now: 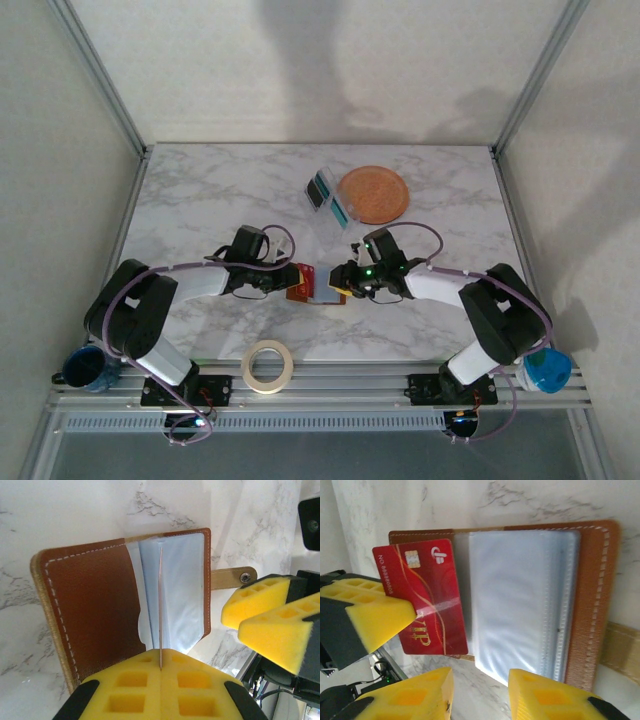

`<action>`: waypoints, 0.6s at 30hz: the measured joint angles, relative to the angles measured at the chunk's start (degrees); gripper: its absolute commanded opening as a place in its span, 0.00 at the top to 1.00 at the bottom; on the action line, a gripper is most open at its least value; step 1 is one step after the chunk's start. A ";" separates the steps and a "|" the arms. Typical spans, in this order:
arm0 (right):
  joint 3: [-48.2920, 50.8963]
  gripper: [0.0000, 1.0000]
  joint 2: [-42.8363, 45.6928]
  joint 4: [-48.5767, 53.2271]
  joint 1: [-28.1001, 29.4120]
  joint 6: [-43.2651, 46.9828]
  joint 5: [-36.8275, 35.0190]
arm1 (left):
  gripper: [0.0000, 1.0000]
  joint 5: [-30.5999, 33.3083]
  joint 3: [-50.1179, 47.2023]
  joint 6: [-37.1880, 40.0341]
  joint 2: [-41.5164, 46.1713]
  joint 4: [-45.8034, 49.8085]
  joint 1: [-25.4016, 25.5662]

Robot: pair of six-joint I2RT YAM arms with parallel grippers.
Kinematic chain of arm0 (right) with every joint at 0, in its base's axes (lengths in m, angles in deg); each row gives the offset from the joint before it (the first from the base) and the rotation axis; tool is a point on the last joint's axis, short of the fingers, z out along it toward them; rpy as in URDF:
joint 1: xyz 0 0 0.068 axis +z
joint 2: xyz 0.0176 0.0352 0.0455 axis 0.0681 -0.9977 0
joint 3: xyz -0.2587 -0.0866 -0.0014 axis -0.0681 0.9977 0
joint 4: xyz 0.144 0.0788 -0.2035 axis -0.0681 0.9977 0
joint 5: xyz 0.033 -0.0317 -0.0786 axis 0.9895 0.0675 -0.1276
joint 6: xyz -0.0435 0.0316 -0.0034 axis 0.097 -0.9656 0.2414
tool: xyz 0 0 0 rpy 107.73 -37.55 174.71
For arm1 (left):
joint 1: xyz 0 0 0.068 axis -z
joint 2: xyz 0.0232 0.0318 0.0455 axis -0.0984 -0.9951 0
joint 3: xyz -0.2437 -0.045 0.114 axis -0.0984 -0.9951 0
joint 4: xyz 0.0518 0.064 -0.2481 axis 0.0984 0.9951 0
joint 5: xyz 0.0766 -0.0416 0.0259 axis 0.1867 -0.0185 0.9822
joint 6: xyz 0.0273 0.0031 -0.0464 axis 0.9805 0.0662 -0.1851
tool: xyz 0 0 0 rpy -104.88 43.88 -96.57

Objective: Put the credit cards into the card holder

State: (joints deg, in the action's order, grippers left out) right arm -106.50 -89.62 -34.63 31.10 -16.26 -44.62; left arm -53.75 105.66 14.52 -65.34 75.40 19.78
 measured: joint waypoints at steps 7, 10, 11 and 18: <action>0.11 0.68 -2.16 -0.28 -1.25 0.79 0.35 | 1.00 -0.44 0.20 0.02 -1.53 -1.01 0.00; 0.46 0.68 -2.95 -0.52 -1.38 0.98 0.46 | 1.00 -0.85 0.20 0.02 -2.54 -1.51 -0.02; 0.61 0.68 -3.13 -0.57 -1.46 0.98 0.46 | 1.00 -0.94 0.20 0.02 -2.80 -1.73 -0.02; 1.44 0.70 -4.76 -2.89 -2.25 1.01 1.86 | 1.00 -1.95 0.22 0.04 -3.23 -2.27 -0.09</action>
State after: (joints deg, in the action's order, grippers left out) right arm -105.06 -94.39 -37.52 28.85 -15.25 -42.77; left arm -55.69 105.88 14.56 -68.57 73.13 19.70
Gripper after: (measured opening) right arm 0.304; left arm 0.033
